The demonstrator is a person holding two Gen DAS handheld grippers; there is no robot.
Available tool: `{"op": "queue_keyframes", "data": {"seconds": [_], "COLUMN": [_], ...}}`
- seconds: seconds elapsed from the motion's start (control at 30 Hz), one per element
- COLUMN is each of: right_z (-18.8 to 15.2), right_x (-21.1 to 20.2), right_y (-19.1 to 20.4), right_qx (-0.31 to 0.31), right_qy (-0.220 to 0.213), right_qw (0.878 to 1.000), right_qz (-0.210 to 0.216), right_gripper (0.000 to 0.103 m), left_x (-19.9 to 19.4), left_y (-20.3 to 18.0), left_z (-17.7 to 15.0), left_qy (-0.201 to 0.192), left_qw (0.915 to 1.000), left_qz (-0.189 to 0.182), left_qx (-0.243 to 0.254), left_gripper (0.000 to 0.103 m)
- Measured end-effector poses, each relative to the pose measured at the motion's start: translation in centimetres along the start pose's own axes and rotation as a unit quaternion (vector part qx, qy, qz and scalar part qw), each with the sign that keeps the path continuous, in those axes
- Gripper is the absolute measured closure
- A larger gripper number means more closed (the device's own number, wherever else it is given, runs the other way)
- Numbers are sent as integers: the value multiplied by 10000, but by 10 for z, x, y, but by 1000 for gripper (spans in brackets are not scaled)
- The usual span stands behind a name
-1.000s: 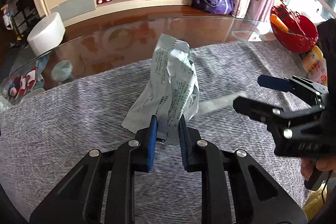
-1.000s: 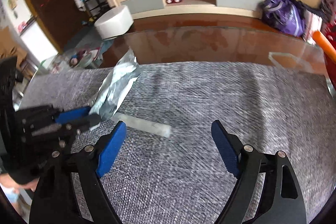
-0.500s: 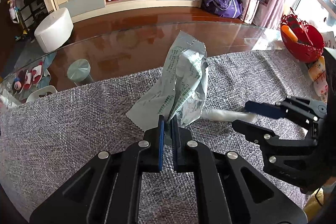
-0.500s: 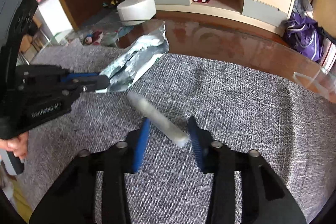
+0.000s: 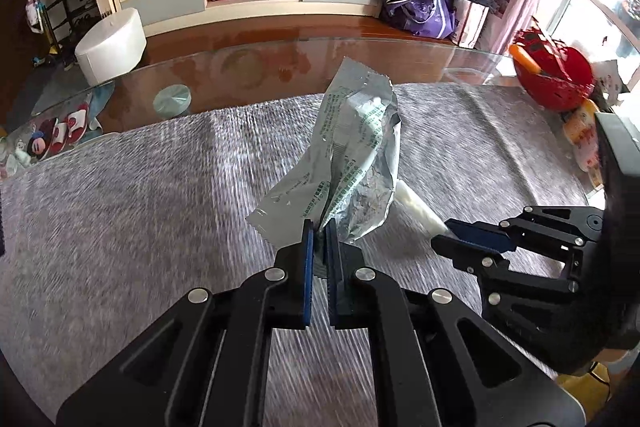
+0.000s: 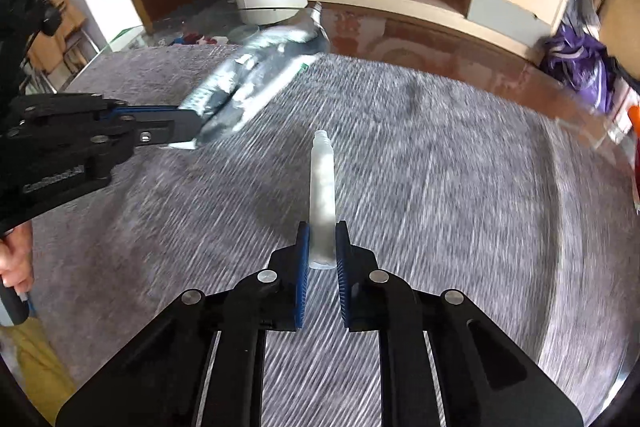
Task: Collect trash
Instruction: 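Grasp the white tube with the right tool while the left tool lifts the foil packet, then carry both items over the bin and open both tools to drop them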
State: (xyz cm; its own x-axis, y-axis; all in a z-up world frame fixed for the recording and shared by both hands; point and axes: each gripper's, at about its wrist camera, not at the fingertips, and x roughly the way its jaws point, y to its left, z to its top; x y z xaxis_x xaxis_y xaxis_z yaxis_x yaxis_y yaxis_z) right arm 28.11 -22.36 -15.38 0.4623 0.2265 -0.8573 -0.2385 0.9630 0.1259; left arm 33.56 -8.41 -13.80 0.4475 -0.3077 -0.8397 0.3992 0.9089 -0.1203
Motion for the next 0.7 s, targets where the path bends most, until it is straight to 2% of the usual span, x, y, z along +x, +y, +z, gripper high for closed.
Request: {"op": "queue_keyframes", "data": {"seconds": [0.1,0.23,0.57,0.7], "right_z": [-17,-45,-112,-133], "right_x": [-26,-61,-128,-146], "right_y": [-2,5,42,57], "right_qx": [461,768,983,994], "right_qy": [-135,-261,-463,-536], "right_qw": [9988,9964,9937,9931], "right_qz": [110,231,281,313], "right_gripper": [89,89,89,89], "left_x": [-29,-70,-153,-181], "left_y": [-10,-24,-43,-51], "left_z": [-19,-52,-143,-170], "left_qy": [-164,-312,-441,-556], "left_qw": [9998,9993,9989,9983], "left_qz": [77,79,93,101], "left_qx": [104,209,142,123], "left_gripper": [99,99,99,99]}}
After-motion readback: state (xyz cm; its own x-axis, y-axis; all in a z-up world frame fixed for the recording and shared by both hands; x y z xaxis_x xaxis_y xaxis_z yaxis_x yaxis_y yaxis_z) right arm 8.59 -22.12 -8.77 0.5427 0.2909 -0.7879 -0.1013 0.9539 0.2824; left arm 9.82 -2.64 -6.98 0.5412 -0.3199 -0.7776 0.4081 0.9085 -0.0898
